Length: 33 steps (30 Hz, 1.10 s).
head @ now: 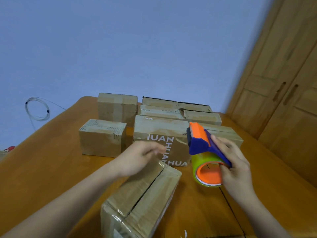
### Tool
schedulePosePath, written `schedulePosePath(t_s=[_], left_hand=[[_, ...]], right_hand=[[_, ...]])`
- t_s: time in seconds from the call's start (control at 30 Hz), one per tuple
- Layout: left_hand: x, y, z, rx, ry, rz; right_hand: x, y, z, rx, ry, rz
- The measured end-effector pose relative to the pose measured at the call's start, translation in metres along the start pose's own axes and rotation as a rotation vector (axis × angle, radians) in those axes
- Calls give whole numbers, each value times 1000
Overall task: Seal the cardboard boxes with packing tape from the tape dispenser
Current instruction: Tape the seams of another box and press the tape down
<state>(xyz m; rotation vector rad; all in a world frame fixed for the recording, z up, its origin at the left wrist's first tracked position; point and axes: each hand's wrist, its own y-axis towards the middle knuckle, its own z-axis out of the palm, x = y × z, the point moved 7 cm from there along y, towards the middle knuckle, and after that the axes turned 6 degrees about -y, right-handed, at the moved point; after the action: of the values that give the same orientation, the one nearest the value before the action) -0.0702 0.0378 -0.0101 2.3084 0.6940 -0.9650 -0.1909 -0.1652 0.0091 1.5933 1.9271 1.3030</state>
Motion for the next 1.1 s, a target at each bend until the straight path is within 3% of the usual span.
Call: schedulePosePath(t_s=[0.1, 0.17, 0.4, 0.6, 0.67, 0.73, 0.8, 0.83, 0.9, 0.97, 1.1], left_hand=[[16, -9, 33, 429, 162, 83], [21, -13, 39, 483, 217, 77], [14, -10, 49, 306, 364, -1], [6, 2, 56, 56, 386, -79], [9, 3, 55, -1, 304, -67], [6, 1, 42, -191, 157, -4], [3, -5, 22, -394, -198, -90], [2, -6, 17, -411, -445, -166], [-8, -5, 18, -254, -714, -285], [-21, -7, 26, -55, -728, -319], [-28, -7, 28, -16, -730, -309]], right_hand=[[-5, -2, 3, 8, 8, 10], [-4, 0, 4, 3, 19, -1], [2, 4, 11, 19, -36, -30], [6, 10, 13, 55, -60, -87], [6, 11, 12, 59, -59, -97], [7, 12, 9, 54, -56, -115], [6, 11, 6, 57, -51, -125], [5, 11, 6, 64, -54, -131], [4, 10, 4, 72, -77, -151], [6, 10, 3, 65, -101, -169], [9, 10, 2, 51, -113, -194]])
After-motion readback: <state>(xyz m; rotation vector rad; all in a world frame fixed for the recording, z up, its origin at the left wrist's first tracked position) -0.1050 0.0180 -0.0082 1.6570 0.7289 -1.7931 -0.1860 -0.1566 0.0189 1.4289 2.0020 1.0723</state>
